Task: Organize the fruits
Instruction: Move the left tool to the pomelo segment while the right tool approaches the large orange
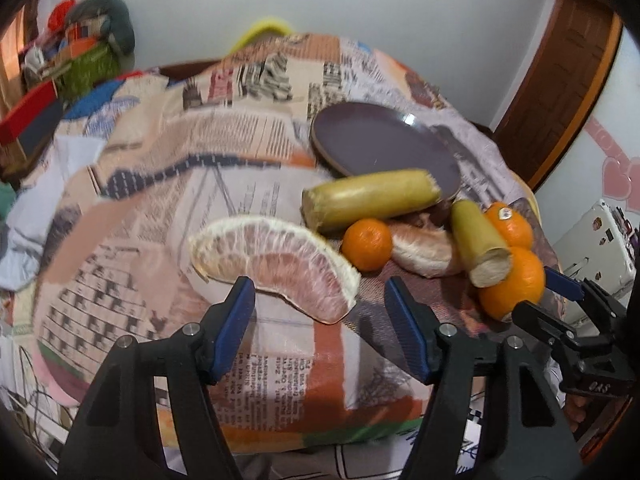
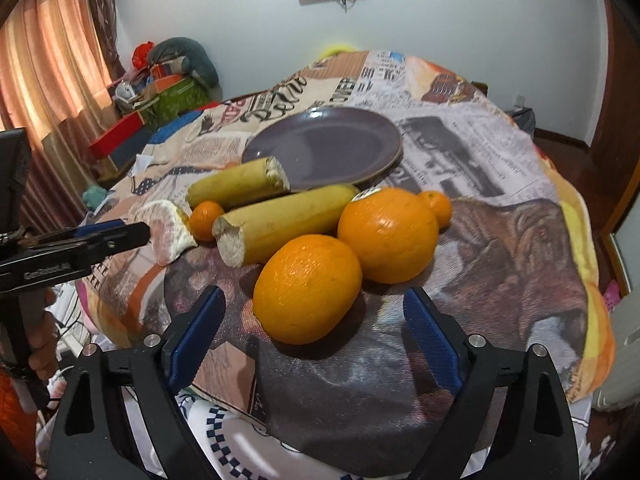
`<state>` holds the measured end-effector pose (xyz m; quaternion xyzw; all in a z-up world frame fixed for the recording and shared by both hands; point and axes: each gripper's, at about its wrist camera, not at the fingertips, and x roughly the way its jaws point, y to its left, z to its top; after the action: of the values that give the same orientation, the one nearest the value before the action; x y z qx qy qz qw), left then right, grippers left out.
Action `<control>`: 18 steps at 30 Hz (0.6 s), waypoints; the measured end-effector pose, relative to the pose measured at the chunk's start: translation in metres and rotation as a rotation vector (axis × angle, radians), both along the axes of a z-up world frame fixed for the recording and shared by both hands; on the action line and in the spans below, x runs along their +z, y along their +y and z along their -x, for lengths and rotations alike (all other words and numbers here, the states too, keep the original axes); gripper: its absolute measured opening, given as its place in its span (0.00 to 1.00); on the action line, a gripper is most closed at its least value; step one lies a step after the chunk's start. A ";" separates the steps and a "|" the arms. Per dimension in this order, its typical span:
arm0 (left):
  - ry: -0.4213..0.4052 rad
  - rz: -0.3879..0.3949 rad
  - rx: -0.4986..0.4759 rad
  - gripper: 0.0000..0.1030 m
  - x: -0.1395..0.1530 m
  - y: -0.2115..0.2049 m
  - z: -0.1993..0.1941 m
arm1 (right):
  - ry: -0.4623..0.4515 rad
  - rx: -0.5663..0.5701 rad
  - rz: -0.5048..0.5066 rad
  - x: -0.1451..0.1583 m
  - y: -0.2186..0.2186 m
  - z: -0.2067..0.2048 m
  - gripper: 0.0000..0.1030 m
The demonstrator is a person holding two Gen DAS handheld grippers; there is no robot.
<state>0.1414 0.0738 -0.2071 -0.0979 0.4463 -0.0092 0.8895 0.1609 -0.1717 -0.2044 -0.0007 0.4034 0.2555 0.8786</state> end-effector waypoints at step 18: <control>0.027 -0.106 0.091 0.76 -0.030 -0.008 -0.024 | 0.092 0.029 -0.045 -0.017 0.005 -0.014 0.54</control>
<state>0.1650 0.0661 -0.2371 -0.0709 0.4531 0.0561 0.8869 0.1744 -0.1668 -0.2215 0.0247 0.4375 0.2771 0.8551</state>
